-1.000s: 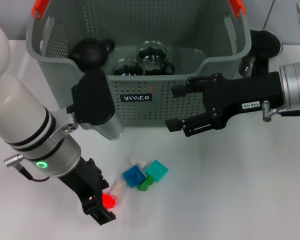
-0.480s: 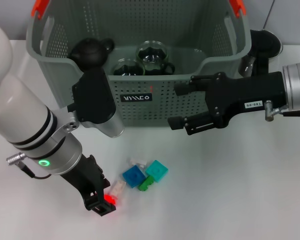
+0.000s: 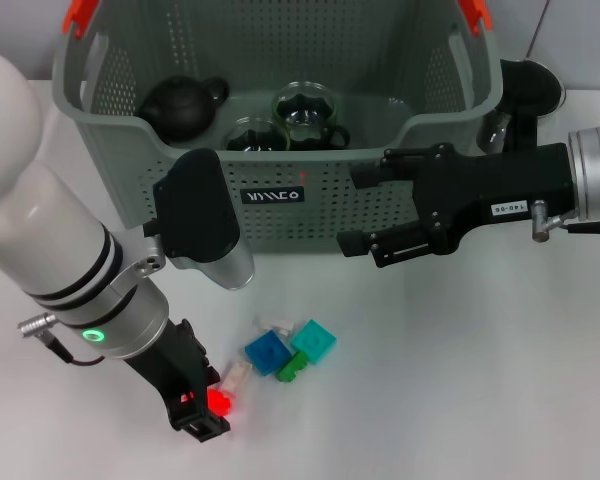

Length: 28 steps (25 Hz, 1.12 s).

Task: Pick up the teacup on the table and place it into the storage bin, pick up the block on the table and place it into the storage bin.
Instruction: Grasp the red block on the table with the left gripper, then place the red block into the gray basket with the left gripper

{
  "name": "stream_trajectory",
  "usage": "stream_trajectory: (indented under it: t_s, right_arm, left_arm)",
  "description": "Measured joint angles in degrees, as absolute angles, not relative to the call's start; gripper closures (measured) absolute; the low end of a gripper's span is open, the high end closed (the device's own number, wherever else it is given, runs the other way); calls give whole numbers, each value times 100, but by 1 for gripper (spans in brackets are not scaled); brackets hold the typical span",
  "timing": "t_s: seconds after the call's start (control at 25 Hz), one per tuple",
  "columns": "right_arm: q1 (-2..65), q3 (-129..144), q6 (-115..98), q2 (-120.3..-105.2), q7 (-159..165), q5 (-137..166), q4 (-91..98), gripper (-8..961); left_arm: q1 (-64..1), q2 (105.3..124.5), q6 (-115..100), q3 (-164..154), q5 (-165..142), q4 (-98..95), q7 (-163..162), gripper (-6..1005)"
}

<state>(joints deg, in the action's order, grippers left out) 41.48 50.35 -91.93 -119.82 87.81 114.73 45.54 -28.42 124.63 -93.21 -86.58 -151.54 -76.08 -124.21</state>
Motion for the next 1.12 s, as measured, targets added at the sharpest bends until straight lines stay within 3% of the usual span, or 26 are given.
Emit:
stream_trajectory:
  t_s: [0.52,0.76,1.12]
  right_arm:
    - [4148,4906,-9193,-11970,8780,11469,4544,9]
    - [4148,4881,-9193,-11970,8775,11466,4544,8]
    - [4149,4822,-9193,-11965,8772,11460,4553,8]
  left_arm:
    - [-2838,12460,-9338,-8675,-15152,-7637,-12398,553]
    - [-2845,12454,-9325,-8675,-15196,-7640,-12403,751]
    - [-2876,12454,-9376,-8655,-15235,-7694,-12463,800]
